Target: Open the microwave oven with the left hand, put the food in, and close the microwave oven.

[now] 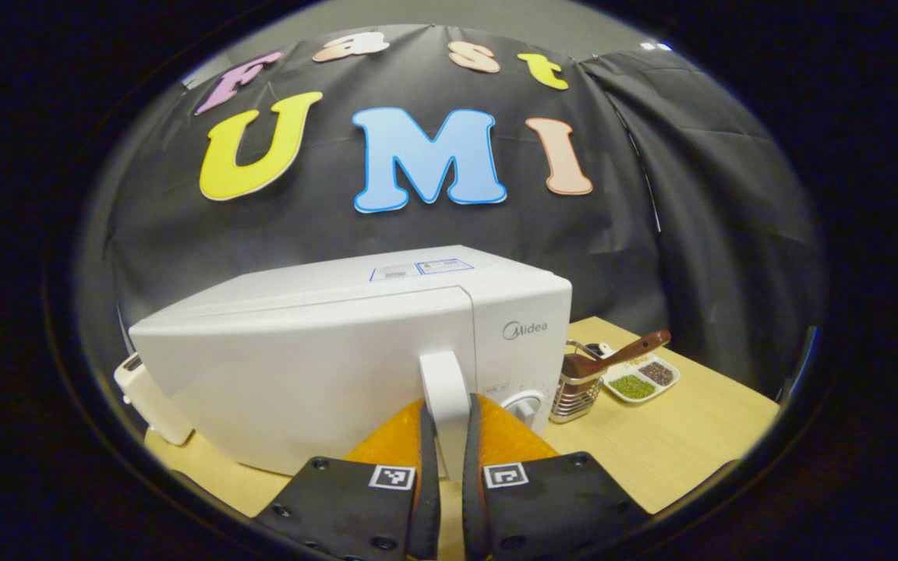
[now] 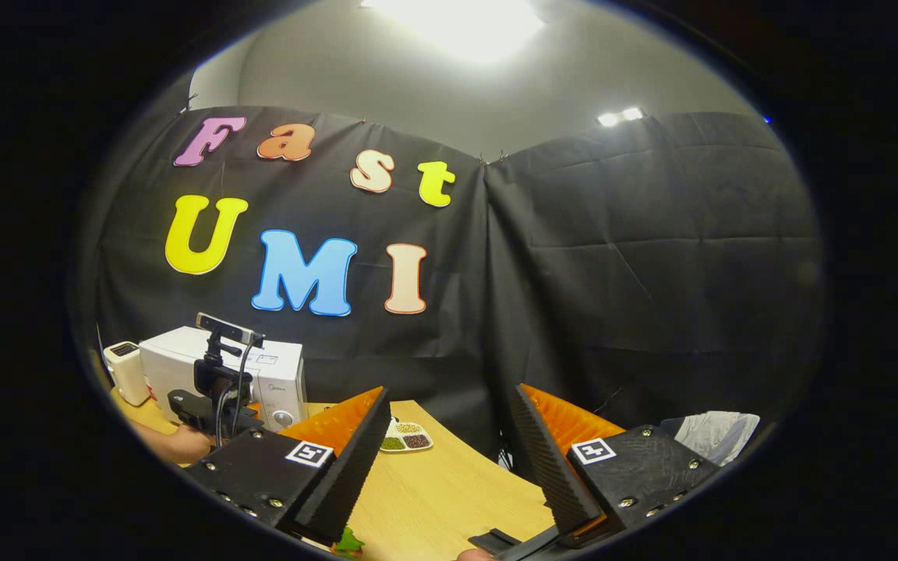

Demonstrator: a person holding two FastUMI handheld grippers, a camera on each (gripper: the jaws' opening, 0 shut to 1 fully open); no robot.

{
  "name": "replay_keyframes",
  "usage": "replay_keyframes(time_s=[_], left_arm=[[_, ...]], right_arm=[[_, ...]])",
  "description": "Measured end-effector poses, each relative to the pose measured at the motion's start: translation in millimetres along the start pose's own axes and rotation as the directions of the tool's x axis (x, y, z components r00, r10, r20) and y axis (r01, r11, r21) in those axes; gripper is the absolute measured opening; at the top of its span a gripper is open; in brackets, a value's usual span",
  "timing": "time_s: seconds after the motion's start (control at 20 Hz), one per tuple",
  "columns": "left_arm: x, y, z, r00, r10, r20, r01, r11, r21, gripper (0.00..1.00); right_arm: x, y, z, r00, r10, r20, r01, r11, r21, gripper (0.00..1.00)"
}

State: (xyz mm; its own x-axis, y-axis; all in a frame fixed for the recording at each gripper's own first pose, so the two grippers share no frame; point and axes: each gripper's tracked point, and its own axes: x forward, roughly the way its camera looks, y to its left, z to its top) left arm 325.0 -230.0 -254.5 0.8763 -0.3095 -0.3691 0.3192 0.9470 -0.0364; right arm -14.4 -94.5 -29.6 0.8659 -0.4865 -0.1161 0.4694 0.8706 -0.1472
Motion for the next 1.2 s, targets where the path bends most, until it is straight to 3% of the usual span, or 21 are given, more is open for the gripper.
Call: replay_keyframes(time_s=[0.35, 0.6, 0.95, 1.2], left_arm=[[-3, 1, 0, 0.999, 0.031, -0.007, -0.031, 0.999, -0.016, 0.13], [-3, 0, 1, 0.998, 0.057, -0.017, -0.057, 0.998, -0.007, 0.13], [-60, -1, -16, 0.999, 0.050, -0.007, -0.050, 0.999, -0.002, 0.13], [-109, 9, -28, 0.997, 0.080, -0.004, -0.080, 0.997, 0.013, 0.13]], right_arm=[[12, -18, 5, 0.999, 0.023, 0.023, -0.023, 1.000, -0.021, 0.95], [22, -17, 8, 0.996, 0.085, 0.040, -0.082, 0.995, -0.056, 0.95], [31, -7, 6, 0.981, 0.186, 0.053, -0.185, 0.982, -0.029, 0.95], [28, 9, 1, 0.952, 0.301, 0.057, -0.303, 0.952, 0.028, 0.95]])
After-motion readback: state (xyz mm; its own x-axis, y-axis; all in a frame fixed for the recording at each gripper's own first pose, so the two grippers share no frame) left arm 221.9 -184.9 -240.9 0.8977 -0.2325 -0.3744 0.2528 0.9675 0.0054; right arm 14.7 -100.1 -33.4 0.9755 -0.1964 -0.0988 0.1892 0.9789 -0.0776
